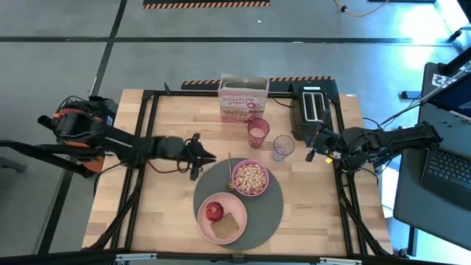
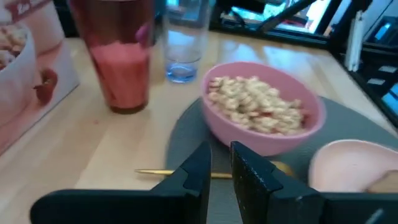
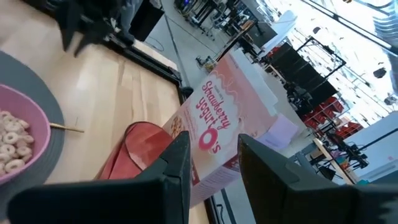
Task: Arrange a breakfast setting
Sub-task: Put the spoon on the grey placemat to the left of the pink bowl
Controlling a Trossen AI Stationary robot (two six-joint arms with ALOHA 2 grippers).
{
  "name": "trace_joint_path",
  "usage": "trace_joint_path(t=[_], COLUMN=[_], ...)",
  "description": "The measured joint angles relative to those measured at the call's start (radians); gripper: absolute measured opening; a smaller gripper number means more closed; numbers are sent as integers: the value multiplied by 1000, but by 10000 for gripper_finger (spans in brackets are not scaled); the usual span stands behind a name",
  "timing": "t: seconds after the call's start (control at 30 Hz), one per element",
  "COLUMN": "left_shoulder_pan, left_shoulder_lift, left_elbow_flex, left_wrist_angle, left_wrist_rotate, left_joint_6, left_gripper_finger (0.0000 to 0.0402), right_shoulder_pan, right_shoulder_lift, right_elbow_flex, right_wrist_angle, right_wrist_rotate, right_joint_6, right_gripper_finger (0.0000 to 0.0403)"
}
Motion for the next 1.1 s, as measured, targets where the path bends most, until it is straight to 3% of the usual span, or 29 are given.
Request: trace_joint_path(t=[0.2,0.43,0.63,1.1], left_shoulder_pan=[159,248,278,279], left_shoulder_lift=[121,358,453,544], left_elbow_flex=[32,155,196,224], left_wrist_angle=[27,21,-2,-6], left_wrist_rotate=[146,272,280,269], left_joint_6=[54,108,118,110], left_gripper_finger=[48,13,5,4], right_shoulder_pan=[-1,-1,0,-1], right_shoulder_lift=[23,33,39,43], right_elbow_flex=[0,0,0,0], right_wrist_angle=[12,36,30,37], right_wrist_rotate=[-2,-8,-16,-15], right_joint_6=[-24,-40,-42,-48], right_gripper_finger=[104,104,104,104])
